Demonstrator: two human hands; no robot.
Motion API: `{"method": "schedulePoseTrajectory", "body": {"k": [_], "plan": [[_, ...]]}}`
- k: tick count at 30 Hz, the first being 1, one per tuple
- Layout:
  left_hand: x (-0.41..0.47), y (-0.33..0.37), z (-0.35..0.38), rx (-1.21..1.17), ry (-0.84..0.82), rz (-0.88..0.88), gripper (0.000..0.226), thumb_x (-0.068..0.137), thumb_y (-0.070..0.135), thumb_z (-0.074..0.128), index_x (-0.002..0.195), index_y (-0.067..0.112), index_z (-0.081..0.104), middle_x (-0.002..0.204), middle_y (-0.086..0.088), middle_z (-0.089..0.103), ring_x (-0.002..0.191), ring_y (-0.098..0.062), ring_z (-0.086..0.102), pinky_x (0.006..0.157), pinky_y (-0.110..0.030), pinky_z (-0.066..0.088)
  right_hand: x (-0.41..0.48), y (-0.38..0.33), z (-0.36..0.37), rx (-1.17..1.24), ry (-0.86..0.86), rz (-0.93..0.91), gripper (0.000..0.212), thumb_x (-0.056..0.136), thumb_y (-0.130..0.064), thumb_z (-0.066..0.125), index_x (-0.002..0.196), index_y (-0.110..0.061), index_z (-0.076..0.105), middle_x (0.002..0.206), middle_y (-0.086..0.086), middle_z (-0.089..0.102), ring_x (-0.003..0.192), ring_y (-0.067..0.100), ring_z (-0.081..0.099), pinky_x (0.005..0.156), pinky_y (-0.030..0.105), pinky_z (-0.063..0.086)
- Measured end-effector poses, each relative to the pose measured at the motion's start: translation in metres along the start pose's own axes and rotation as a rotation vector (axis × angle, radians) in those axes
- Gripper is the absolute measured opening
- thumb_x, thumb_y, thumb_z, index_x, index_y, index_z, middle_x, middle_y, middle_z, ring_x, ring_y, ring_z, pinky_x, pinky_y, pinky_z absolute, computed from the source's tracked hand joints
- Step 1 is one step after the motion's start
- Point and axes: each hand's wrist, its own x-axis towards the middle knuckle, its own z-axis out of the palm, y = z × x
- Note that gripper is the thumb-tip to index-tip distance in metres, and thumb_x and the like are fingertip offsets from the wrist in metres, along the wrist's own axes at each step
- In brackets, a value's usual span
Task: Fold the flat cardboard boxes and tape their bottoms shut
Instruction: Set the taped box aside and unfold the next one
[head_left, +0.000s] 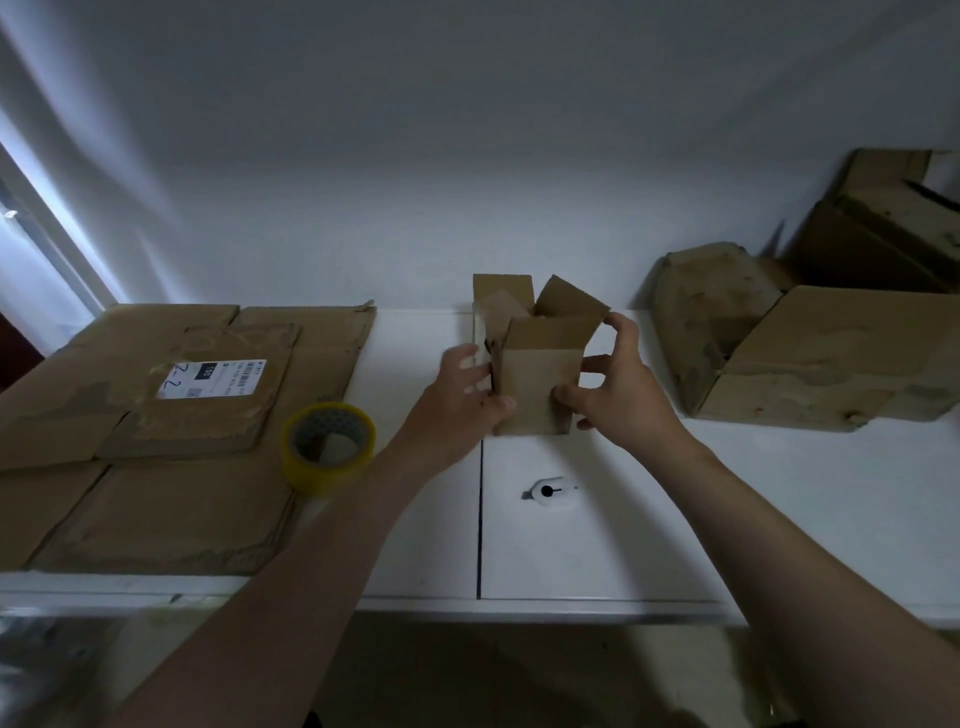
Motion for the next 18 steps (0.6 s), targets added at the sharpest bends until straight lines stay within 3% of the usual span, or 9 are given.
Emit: {"method": "schedulePoseTrajectory", "body": {"k": [3, 6, 8, 10, 13, 15, 18], "plan": [[0.005, -0.001, 0.022, 0.103, -0.162, 0.037, 0.048, 0.092, 0.032, 0.068, 0.131, 0.049, 0.047, 0.13, 0.028, 0.05, 0.127, -0.008, 0.05, 0.103, -0.032, 0.043, -0.002, 0.016, -0.016, 0.0, -0.046, 0.032, 0.096, 0.083, -0.018, 0.08, 0.151, -0.037, 0.014, 0.127, -0.003, 0.059, 0.101, 0.016, 0.066, 0.077, 0.04, 0.061], [0.015, -0.001, 0.042, 0.176, -0.22, 0.014, 0.068, 0.087, 0.045, 0.07, 0.149, 0.04, 0.041, 0.143, 0.023, 0.041, 0.135, -0.008, 0.038, 0.116, -0.038, 0.033, -0.006, 0.031, -0.034, 0.076, -0.035, 0.077, 0.093, 0.084, -0.014, 0.079, 0.153, -0.031, 0.02, 0.129, -0.007, 0.056, 0.116, 0.01, 0.055, 0.071, 0.012, 0.05], [0.028, 0.001, 0.057, 0.224, -0.262, 0.016, 0.084, 0.076, 0.059, 0.069, 0.152, 0.038, 0.04, 0.155, 0.017, 0.038, 0.142, -0.009, 0.035, 0.119, -0.038, 0.03, -0.006, 0.039, -0.045, 0.13, 0.001, 0.107, 0.087, 0.084, -0.011, 0.079, 0.151, -0.028, 0.027, 0.126, -0.011, 0.056, 0.117, 0.007, 0.052, 0.066, 0.004, 0.046], [0.043, 0.006, 0.071, 0.239, -0.292, 0.017, 0.086, 0.071, 0.061, 0.069, 0.15, 0.037, 0.042, 0.154, 0.014, 0.043, 0.141, -0.009, 0.039, 0.116, -0.036, 0.033, 0.0, 0.051, -0.053, 0.184, 0.043, 0.135, 0.086, 0.081, -0.009, 0.08, 0.15, -0.026, 0.032, 0.126, -0.011, 0.059, 0.119, 0.007, 0.055, 0.079, 0.007, 0.047], [0.065, 0.017, 0.089, 0.214, -0.323, 0.027, 0.067, 0.083, 0.038, 0.075, 0.145, 0.034, 0.048, 0.145, 0.015, 0.052, 0.131, -0.006, 0.049, 0.103, -0.026, 0.04, 0.009, 0.062, -0.061, 0.242, 0.091, 0.172, 0.091, 0.074, -0.007, 0.081, 0.15, -0.022, 0.033, 0.126, -0.005, 0.063, 0.118, 0.01, 0.059, 0.102, 0.035, 0.051], [0.079, 0.024, 0.098, 0.203, -0.337, 0.044, 0.068, 0.085, 0.031, 0.076, 0.146, 0.033, 0.046, 0.144, 0.016, 0.052, 0.128, -0.005, 0.052, 0.098, -0.022, 0.042, 0.015, 0.064, -0.065, 0.271, 0.113, 0.182, 0.096, 0.066, -0.014, 0.08, 0.15, -0.022, 0.033, 0.128, -0.004, 0.062, 0.118, 0.011, 0.06, 0.105, 0.042, 0.05], [0.095, 0.028, 0.111, 0.212, -0.37, 0.048, 0.076, 0.088, 0.024, 0.075, 0.152, 0.03, 0.035, 0.142, 0.021, 0.044, 0.131, -0.003, 0.044, 0.1, -0.022, 0.036, 0.026, 0.069, -0.067, 0.318, 0.139, 0.201, 0.103, 0.061, -0.02, 0.081, 0.151, -0.029, 0.032, 0.129, -0.007, 0.062, 0.119, 0.011, 0.059, 0.104, 0.041, 0.052]]}}
